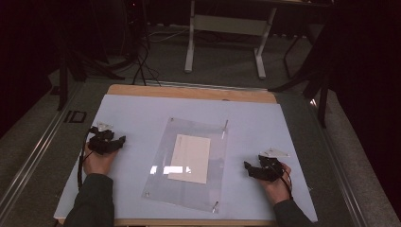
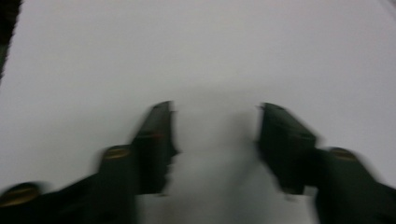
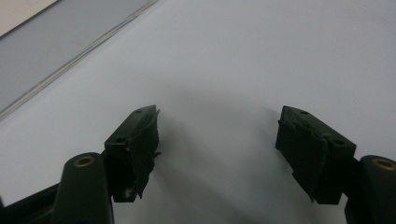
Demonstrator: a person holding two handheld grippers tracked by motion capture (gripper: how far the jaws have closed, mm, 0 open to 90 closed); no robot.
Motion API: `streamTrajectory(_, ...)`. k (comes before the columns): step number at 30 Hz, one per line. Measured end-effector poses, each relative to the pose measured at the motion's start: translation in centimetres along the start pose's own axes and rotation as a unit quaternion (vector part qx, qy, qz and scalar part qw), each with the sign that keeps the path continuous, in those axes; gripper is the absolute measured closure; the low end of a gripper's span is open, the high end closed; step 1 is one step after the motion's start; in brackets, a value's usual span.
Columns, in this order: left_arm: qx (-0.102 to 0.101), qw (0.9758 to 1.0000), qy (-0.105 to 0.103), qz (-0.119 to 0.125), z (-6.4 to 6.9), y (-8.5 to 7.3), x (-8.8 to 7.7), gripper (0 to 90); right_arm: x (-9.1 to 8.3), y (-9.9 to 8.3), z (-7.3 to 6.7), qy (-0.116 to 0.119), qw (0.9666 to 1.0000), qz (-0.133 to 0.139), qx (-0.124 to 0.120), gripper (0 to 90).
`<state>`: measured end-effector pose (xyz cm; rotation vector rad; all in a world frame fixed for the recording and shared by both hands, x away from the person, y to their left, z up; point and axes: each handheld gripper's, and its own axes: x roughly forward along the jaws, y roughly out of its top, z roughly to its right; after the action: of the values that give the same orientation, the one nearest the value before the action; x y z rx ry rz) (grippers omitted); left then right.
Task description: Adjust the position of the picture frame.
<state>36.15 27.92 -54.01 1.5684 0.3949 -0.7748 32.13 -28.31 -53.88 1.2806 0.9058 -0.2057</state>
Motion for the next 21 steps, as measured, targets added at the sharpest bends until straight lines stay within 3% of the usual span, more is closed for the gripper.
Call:
streamTrajectory(2,0.013,0.9995,-0.029,0.007,0.6,0.2,-0.3,54.8,-0.1,0.0,-0.1,-0.001,1.0000,-0.002,0.001,29.4)
streamTrajectory(5,0.027,0.9986,-0.042,0.016,1.1,0.6,-0.6,53.4,-0.2,0.0,-0.1,-0.001,1.0000,-0.004,-0.002,30.2)
streamTrajectory(10,0.047,0.9950,-0.081,0.033,2.8,2.1,-1.3,52.2,-0.8,-0.2,-0.4,0.008,0.9999,-0.010,-0.011,36.0)
streamTrajectory(15,0.061,0.9911,-0.114,0.034,4.1,3.9,-1.2,54.9,-1.5,-0.2,-1.4,0.039,0.9985,-0.005,-0.037,43.0)
streamTrajectory(21,0.072,0.9863,-0.145,0.033,6.2,6.2,-0.1,56.1,-2.6,-0.3,-3.3,0.085,0.9939,0.014,-0.069,48.6)
